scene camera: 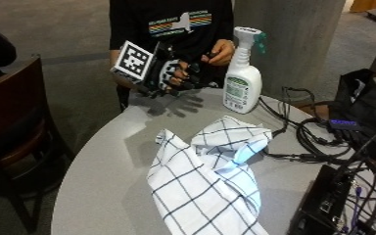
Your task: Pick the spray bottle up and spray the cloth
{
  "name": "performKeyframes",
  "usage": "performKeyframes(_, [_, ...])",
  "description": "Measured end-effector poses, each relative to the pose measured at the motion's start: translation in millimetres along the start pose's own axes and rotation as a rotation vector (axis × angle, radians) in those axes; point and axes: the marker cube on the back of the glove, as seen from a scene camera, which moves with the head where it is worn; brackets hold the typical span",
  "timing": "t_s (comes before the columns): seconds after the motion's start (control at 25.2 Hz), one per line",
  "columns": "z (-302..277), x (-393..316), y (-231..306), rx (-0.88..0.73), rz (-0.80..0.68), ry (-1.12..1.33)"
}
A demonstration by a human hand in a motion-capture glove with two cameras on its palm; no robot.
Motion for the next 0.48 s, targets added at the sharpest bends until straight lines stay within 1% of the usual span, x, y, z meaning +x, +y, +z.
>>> performKeyframes(0.08, [-21,12,19,0.062,0.014,0.090])
performKeyframes(0.24, [-50,28,50,0.091,0.023,0.204])
performKeyframes(0.48, [-63,39,65,0.127,0.053,0.270])
